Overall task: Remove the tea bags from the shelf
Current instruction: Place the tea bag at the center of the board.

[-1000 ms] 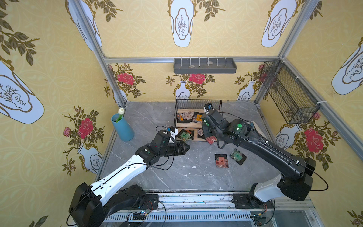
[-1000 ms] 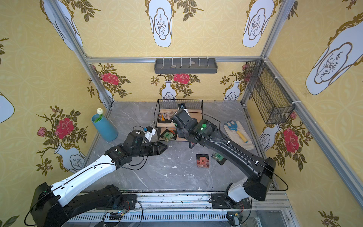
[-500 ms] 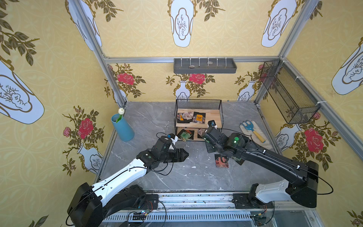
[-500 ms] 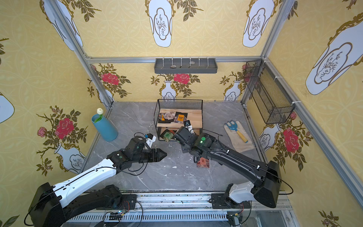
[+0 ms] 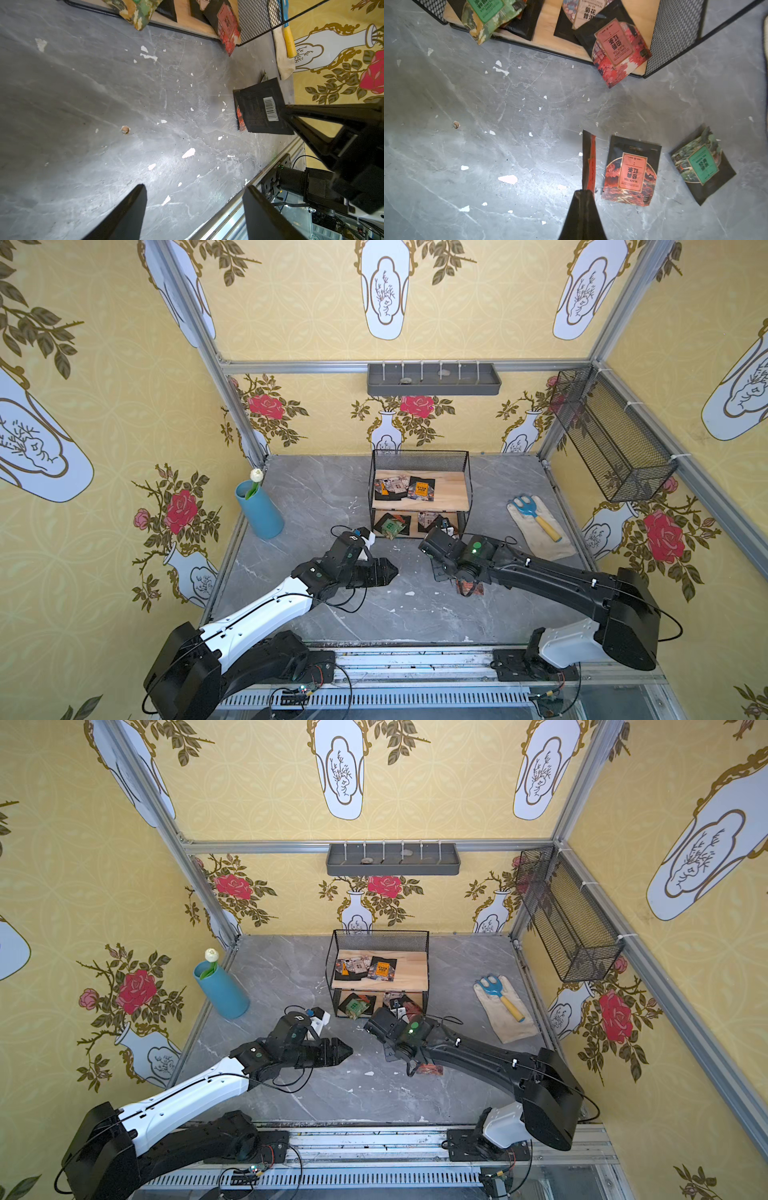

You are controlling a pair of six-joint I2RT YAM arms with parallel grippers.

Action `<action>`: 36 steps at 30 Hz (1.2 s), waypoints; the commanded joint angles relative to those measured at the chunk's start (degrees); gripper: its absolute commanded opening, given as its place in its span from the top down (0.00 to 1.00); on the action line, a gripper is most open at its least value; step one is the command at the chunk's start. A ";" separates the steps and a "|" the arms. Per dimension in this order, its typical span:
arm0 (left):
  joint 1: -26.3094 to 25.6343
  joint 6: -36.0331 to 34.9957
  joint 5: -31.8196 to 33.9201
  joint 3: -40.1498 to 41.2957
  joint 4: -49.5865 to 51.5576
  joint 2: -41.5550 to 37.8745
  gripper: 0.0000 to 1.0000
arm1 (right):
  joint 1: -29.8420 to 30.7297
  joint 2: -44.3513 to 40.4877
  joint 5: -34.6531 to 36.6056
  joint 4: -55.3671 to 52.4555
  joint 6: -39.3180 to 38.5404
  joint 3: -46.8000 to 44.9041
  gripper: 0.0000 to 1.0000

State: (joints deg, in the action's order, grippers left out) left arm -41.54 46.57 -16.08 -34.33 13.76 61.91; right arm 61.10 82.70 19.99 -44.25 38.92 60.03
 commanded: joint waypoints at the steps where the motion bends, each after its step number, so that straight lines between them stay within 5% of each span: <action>1: 0.05 0.08 0.43 0.40 -1.29 0.23 0.18 | 0.07 1.99 -1.47 3.10 0.73 -0.68 1.00; 19: 0.14 0.04 2.09 1.37 -0.05 -1.35 0.18 | 0.11 9.82 -12.69 16.37 0.85 -3.73 1.00; 36: 0.14 0.15 3.51 2.04 1.25 -2.85 0.17 | 0.07 12.64 -14.54 18.11 1.04 -2.34 0.96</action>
State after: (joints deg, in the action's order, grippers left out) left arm -41.43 46.96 -13.26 -32.62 14.44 59.31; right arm 61.08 95.18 5.61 -26.87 39.38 57.25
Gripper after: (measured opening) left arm 0.826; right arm 0.061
